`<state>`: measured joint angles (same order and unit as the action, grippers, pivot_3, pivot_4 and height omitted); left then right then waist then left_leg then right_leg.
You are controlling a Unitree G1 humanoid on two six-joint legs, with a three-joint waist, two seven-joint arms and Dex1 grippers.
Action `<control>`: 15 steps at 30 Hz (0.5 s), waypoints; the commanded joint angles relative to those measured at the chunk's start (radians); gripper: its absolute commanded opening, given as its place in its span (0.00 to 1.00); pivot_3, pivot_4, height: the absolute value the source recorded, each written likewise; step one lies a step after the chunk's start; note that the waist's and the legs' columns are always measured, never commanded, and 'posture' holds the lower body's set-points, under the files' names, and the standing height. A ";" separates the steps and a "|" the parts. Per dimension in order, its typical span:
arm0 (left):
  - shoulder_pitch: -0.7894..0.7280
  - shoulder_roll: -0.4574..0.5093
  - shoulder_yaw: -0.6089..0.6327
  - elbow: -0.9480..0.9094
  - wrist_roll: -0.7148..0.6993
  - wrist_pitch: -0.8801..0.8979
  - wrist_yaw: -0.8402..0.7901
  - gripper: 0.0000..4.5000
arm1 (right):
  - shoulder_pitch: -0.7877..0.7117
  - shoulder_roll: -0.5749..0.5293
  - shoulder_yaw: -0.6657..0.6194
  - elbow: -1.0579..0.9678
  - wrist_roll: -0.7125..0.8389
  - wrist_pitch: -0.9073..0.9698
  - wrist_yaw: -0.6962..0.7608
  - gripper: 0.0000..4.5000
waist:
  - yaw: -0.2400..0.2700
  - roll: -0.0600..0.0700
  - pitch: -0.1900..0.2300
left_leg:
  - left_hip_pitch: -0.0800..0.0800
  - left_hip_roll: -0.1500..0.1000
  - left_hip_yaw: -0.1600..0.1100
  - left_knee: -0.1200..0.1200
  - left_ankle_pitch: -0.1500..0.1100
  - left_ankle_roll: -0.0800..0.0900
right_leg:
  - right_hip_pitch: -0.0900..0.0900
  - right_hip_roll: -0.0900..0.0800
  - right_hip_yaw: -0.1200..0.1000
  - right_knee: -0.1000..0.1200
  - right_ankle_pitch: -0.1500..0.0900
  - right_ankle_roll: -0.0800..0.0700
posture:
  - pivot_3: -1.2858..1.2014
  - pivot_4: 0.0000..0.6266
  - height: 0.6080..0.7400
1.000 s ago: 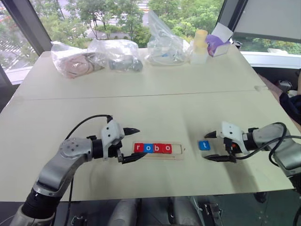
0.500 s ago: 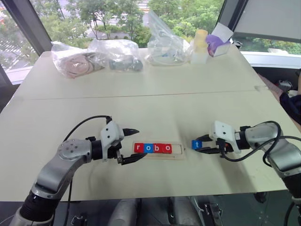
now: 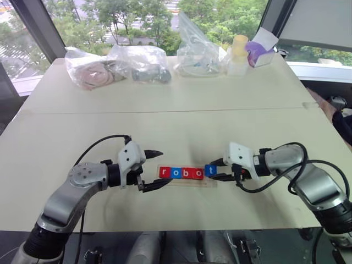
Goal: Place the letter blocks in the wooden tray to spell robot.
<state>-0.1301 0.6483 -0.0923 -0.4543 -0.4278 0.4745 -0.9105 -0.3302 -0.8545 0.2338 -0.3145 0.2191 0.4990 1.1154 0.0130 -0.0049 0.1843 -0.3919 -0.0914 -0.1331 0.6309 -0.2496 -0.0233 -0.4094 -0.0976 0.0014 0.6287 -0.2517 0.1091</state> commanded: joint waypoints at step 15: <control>0.002 -0.008 0.007 -0.047 -0.018 -0.003 0.017 1.00 | -0.008 -0.001 0.012 0.005 -0.024 -0.009 0.012 0.25 | -0.001 0.000 0.000 | 0.000 0.000 0.000 0.000 0.000 0.000 | 0.000 0.000 0.000 0.000 0.000 0.000 | 0.52 0.24 1.00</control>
<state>-0.1262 0.6417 -0.0930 -0.4735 -0.4278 0.4754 -0.8923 -0.3303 -0.8504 0.2570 -0.2986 0.1965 0.4963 1.1255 0.0125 -0.0048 0.1843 -0.3919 -0.0914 -0.1331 0.6310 -0.2496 -0.0233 -0.4095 -0.0974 0.0014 0.6290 -0.2516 0.1091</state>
